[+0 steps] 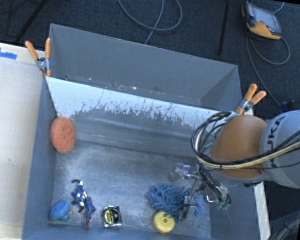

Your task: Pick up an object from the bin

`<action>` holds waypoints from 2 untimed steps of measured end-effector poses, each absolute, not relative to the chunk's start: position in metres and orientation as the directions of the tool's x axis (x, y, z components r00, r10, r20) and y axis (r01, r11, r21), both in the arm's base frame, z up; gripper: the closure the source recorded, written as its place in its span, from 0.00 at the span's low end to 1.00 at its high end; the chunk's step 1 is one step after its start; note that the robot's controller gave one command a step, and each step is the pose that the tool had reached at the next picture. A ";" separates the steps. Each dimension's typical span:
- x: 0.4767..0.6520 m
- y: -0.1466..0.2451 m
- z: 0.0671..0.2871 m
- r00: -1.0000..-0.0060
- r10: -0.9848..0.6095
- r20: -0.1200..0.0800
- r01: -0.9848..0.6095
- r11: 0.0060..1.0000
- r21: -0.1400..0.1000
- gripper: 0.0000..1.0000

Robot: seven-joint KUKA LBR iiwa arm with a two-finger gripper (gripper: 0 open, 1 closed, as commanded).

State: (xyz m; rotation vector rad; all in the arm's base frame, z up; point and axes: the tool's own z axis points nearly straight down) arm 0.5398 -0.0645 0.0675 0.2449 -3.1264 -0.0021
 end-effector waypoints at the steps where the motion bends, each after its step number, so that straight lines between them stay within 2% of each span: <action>1: 0.536 -0.060 0.071 -0.995 -0.100 0.001 -0.100 0.995 0.000 1.00; 2: 0.536 -0.060 0.071 -0.995 -0.100 0.001 -0.100 0.995 0.000 1.00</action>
Offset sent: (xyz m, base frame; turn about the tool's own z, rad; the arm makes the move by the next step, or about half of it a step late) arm 0.0000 0.0000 0.0000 0.0000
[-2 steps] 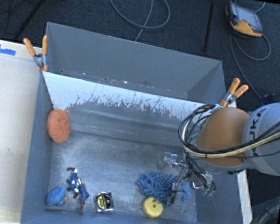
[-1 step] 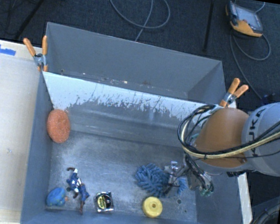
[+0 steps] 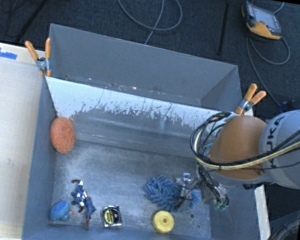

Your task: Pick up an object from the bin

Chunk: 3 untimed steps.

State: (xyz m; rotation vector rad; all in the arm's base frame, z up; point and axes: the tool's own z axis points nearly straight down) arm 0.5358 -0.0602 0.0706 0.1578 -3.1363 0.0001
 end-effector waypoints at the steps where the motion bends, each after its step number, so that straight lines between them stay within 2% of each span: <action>1: 0.535 -0.060 0.073 -0.995 -0.101 0.002 -0.101 0.995 0.000 1.00; 3: 0.536 -0.059 0.085 -0.995 -0.103 -0.001 -0.103 0.995 0.000 1.00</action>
Offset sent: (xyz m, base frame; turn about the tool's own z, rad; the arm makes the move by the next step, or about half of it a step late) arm 0.0000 0.0000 0.0076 0.0000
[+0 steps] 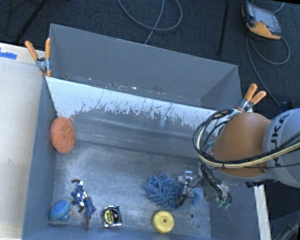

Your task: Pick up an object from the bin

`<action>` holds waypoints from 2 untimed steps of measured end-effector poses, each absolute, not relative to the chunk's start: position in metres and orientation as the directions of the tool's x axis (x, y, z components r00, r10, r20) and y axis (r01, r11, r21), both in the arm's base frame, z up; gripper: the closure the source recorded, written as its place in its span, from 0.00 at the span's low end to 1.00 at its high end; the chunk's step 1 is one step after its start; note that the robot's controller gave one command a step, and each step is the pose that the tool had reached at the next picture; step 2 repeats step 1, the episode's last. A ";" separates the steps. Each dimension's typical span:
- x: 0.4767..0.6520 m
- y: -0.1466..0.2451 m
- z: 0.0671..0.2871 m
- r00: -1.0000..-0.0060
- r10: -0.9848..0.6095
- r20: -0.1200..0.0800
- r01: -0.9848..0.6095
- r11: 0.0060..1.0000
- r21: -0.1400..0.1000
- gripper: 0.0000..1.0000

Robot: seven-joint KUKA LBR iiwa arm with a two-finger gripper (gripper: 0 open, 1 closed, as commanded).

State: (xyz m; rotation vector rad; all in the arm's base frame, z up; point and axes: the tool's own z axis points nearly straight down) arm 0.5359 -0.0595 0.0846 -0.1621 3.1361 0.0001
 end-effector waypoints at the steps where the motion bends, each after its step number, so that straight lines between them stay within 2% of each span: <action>1: 0.535 -0.059 0.090 -0.995 -0.104 0.003 -0.104 0.995 0.001 1.00; 2: 0.535 -0.059 0.090 -0.995 -0.104 0.003 -0.104 0.995 0.001 1.00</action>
Offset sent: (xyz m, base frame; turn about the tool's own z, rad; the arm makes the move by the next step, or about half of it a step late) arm -0.0001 0.0000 0.0937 0.0000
